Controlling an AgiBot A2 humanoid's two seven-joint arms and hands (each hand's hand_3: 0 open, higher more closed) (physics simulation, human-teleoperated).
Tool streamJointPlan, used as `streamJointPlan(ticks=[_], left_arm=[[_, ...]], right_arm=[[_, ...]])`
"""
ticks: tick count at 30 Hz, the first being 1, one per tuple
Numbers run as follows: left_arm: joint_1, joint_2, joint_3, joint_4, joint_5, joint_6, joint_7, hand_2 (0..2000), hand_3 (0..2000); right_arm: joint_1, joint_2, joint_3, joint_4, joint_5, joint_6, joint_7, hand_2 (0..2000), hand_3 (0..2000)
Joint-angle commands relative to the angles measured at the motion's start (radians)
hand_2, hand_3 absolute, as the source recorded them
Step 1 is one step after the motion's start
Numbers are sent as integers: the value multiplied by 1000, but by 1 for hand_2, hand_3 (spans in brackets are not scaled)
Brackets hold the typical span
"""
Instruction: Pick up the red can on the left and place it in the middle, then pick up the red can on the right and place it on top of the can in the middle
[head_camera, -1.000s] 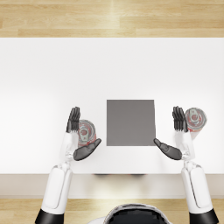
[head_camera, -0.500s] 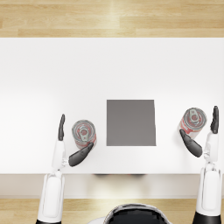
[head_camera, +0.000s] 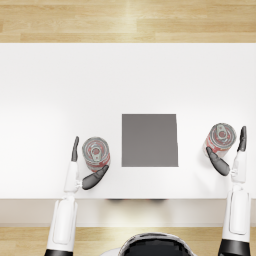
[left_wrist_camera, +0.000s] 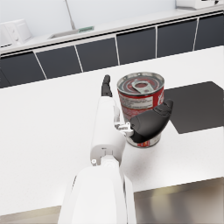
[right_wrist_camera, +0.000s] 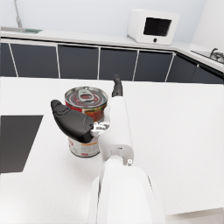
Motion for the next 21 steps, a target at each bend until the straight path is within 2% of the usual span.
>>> streamJointPlan(ticks=[1,12,18,19,20,21], left_arm=[[35,13,19,71,0,0,0,0,0],[106,57,54,234,0,0,0,0,0],[135,78,60,273,0,0,0,0,0],[134,79,50,269,0,0,0,1361,327],[135,80,54,273,0,-24,1,2000,653],[134,81,52,273,0,-53,1,2000,980]], right_arm=[[26,-2,17,-79,0,0,0,0,0],[114,-23,27,-295,0,0,0,0,0],[164,-36,52,-357,0,3,0,0,0],[162,-38,51,-343,0,6,0,1361,327],[163,-38,45,-341,0,39,0,2000,653],[166,-40,46,-333,0,71,-2,2000,980]])
